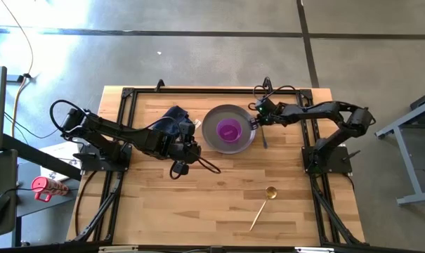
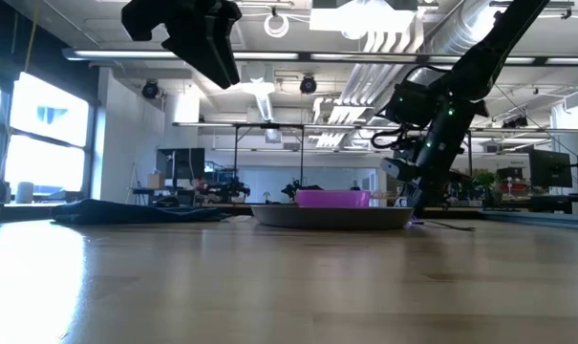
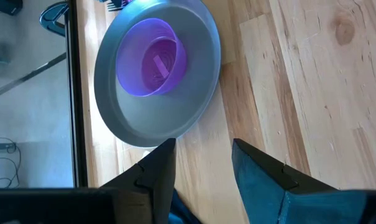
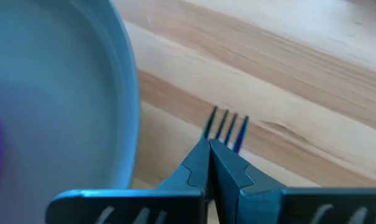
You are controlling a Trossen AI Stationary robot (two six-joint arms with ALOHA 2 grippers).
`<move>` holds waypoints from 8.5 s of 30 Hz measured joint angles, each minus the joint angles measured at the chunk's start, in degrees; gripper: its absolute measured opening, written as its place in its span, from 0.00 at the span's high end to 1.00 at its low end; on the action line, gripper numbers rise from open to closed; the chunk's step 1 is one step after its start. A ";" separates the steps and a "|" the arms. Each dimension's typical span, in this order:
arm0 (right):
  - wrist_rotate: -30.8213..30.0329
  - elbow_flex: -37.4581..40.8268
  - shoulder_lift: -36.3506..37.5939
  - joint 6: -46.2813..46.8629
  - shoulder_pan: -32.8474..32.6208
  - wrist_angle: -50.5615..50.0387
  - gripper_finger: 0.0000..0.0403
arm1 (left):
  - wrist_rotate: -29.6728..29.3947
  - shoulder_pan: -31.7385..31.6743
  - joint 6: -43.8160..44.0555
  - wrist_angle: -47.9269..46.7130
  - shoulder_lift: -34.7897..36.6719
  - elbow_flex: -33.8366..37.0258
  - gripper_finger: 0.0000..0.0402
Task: Set table place
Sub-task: Put the blue fork to the right of the gray plate, then put the golden spoon into the purple bowl
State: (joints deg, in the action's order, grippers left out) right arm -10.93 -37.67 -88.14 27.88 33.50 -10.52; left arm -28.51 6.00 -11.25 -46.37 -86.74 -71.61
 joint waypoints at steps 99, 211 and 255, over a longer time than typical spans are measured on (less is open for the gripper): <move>18.57 13.11 13.03 54.14 -63.56 -1.10 0.60 | 1.01 0.00 7.61 3.15 0.00 0.00 0.64; -18.94 -54.39 14.64 1.90 -40.85 -64.86 0.58 | 16.93 -24.79 -2.87 -18.26 -17.28 -26.74 0.98; -25.73 -62.23 18.34 10.01 -41.03 -79.50 0.58 | 7.95 -28.52 -18.47 -32.96 -43.74 -43.61 0.99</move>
State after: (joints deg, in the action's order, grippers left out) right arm -36.67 -99.90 -69.80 37.89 -7.53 -90.02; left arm -20.56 -22.52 -29.72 -79.33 -130.48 -115.23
